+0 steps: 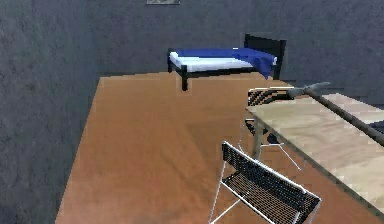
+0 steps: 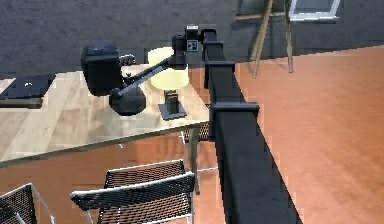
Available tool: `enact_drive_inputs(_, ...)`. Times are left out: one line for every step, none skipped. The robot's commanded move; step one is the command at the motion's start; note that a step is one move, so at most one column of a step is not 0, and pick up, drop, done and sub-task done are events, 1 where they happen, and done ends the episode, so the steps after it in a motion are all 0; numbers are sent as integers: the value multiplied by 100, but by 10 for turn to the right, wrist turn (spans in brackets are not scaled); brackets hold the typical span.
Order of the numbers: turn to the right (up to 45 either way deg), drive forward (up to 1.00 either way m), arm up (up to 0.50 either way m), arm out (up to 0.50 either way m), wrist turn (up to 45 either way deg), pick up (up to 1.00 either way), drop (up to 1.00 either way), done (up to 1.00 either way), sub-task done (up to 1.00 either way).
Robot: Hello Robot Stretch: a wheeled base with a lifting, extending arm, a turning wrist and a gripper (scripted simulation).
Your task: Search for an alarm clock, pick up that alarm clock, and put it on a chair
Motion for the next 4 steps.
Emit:
enact_drive_inputs(0, 0, 0, 0, 120, 0, 0, 0, 0)
enact_drive_inputs(0, 0, -38, 0, 0, 0, 0, 0, 0)
enact_drive_inputs(0, 0, -50, 0, 0, 0, 0, 0, 0)
enact_drive_inputs(0, 0, 0, 0, 0, 0, 100, 0, 0)
